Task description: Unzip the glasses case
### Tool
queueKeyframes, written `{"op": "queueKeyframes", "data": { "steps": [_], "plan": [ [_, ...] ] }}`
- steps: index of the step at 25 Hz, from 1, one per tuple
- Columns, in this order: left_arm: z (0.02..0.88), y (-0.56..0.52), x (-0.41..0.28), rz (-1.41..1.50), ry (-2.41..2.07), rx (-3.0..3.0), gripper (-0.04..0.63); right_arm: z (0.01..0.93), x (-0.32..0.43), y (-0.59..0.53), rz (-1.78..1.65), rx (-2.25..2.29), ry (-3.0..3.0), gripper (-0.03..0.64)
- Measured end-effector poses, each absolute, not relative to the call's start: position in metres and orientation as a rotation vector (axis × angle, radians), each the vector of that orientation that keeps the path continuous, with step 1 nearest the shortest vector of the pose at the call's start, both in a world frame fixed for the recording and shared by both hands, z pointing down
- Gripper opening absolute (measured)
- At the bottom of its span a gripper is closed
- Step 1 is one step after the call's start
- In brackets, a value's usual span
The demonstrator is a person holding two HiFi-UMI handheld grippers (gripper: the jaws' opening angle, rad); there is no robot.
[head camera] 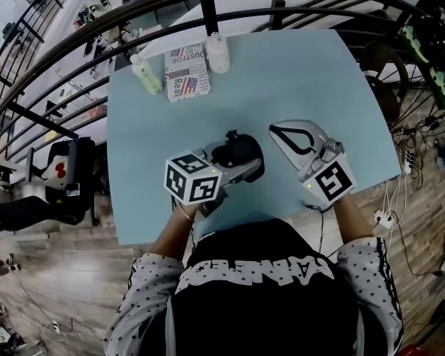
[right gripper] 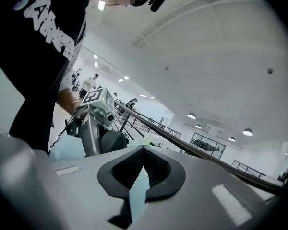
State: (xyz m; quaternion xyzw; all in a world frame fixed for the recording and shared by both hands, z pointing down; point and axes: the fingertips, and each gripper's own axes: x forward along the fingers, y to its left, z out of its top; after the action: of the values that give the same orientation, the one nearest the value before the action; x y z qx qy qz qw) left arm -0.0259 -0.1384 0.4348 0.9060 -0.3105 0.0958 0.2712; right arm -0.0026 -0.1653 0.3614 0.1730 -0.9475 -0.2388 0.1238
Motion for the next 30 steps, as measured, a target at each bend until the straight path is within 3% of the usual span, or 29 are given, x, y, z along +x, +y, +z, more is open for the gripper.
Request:
{"op": "queueKeyframes", "data": {
  "steps": [7, 16, 30],
  "plan": [
    [0.412, -0.152, -0.047, -0.037, -0.903, 2.331, 0.0, 0.357, 0.01, -0.181, -0.278, 0.72, -2.969, 0.005],
    [0.401, -0.156, -0.075, -0.256, -0.952, 2.209, 0.0, 0.37, 0.016, -0.18, -0.038, 0.798, -3.029, 0.005],
    [0.409, -0.156, -0.083, -0.268, -1.009, 2.172, 0.0, 0.379, 0.014, -0.18, 0.088, 0.87, -3.057, 0.005]
  ]
}}
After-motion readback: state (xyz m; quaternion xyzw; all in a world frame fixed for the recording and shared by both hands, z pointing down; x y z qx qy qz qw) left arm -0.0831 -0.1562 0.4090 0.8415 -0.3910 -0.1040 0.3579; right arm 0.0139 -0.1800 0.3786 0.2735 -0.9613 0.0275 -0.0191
